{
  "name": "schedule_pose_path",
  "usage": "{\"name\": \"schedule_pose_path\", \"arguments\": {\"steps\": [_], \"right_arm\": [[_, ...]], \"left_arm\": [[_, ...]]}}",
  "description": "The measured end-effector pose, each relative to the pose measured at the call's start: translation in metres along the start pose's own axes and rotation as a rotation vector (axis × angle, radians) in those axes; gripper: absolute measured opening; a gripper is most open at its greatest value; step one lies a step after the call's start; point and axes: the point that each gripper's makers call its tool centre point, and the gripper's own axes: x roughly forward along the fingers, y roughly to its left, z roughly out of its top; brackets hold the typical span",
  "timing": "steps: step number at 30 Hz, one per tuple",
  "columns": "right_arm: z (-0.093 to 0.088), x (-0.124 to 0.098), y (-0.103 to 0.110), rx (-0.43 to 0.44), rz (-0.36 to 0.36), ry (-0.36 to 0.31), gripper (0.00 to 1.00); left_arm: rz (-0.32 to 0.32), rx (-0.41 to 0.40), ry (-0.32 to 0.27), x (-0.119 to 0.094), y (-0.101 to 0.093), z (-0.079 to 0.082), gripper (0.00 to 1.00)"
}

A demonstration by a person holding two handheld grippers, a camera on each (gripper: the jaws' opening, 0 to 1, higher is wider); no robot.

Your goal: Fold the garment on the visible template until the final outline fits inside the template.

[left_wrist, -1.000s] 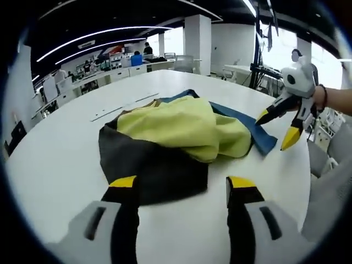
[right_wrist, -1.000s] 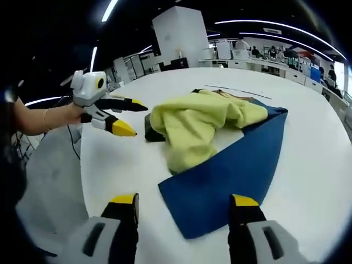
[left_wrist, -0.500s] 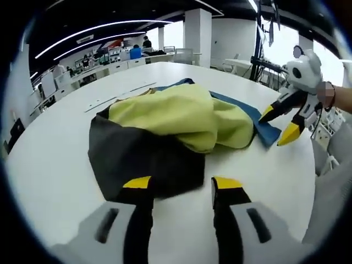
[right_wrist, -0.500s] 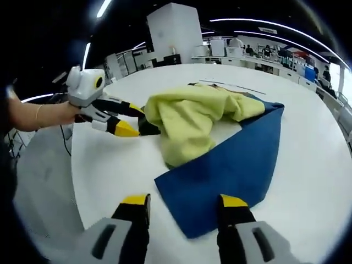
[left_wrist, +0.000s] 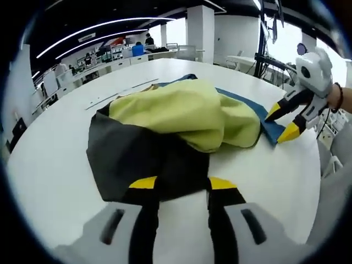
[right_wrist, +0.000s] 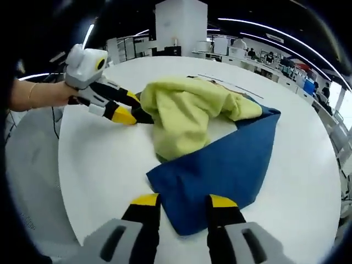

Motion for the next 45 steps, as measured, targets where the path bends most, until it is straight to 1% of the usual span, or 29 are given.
{"name": "schedule_pose_path", "arguments": {"steps": [2, 4, 5, 6, 7, 9, 11, 16, 18, 22, 25, 29, 35, 38, 42, 45], "right_arm": [[0.001, 0.0, -0.001, 0.013, -0.004, -0.007, 0.24], [0.001, 0.001, -0.003, 0.022, -0.017, -0.014, 0.19], [0.001, 0.001, -0.007, 0.039, -0.034, -0.015, 0.16], [0.001, 0.0, -0.009, 0.044, -0.042, -0.015, 0.13], [0.0, 0.0, -0.01, 0.04, -0.044, -0.015, 0.11], [0.0, 0.0, -0.013, 0.046, -0.053, -0.015, 0.05], [-0.001, 0.0, -0.017, 0.047, -0.06, -0.012, 0.01], [-0.001, -0.003, -0.019, 0.062, -0.062, -0.007, 0.0], [0.002, -0.007, -0.02, 0.056, -0.062, -0.009, 0.0], [0.015, -0.019, -0.028, 0.065, -0.07, -0.042, 0.0], [0.028, -0.031, -0.039, 0.068, -0.094, -0.079, 0.0], [0.042, -0.046, -0.054, 0.094, -0.118, -0.12, 0.0], [0.056, -0.063, -0.075, 0.091, -0.156, -0.139, 0.0], [0.066, -0.07, -0.087, 0.106, -0.169, -0.163, 0.0], [0.072, -0.077, -0.105, 0.149, -0.194, -0.191, 0.0], [0.071, -0.081, -0.119, 0.183, -0.215, -0.198, 0.0]], "left_arm": [[-0.002, -0.001, -0.002, 0.0, -0.001, 0.0, 0.26], [0.003, 0.0, 0.001, 0.0, -0.001, 0.0, 0.2], [0.008, -0.003, 0.005, 0.0, 0.0, 0.0, 0.17], [0.022, -0.014, 0.016, -0.001, 0.003, -0.001, 0.13], [0.021, -0.015, 0.014, -0.001, 0.004, -0.001, 0.11], [0.023, -0.034, 0.016, -0.001, 0.007, -0.001, 0.07], [0.022, -0.047, 0.016, -0.002, 0.009, -0.001, 0.05], [0.02, -0.083, -0.007, -0.009, 0.013, 0.004, 0.03], [0.016, -0.104, -0.031, -0.015, 0.015, 0.01, 0.03], [0.034, -0.102, -0.054, -0.03, 0.024, 0.016, 0.03], [0.049, -0.103, -0.068, -0.041, 0.033, 0.018, 0.03], [0.084, -0.112, -0.099, -0.06, 0.05, 0.024, 0.03], [0.117, -0.105, -0.121, -0.078, 0.069, 0.033, 0.03], [0.138, -0.095, -0.132, -0.087, 0.081, 0.039, 0.03], [0.176, -0.089, -0.116, -0.093, 0.102, 0.037, 0.03], [0.207, -0.09, -0.115, -0.1, 0.117, 0.036, 0.03]]}}
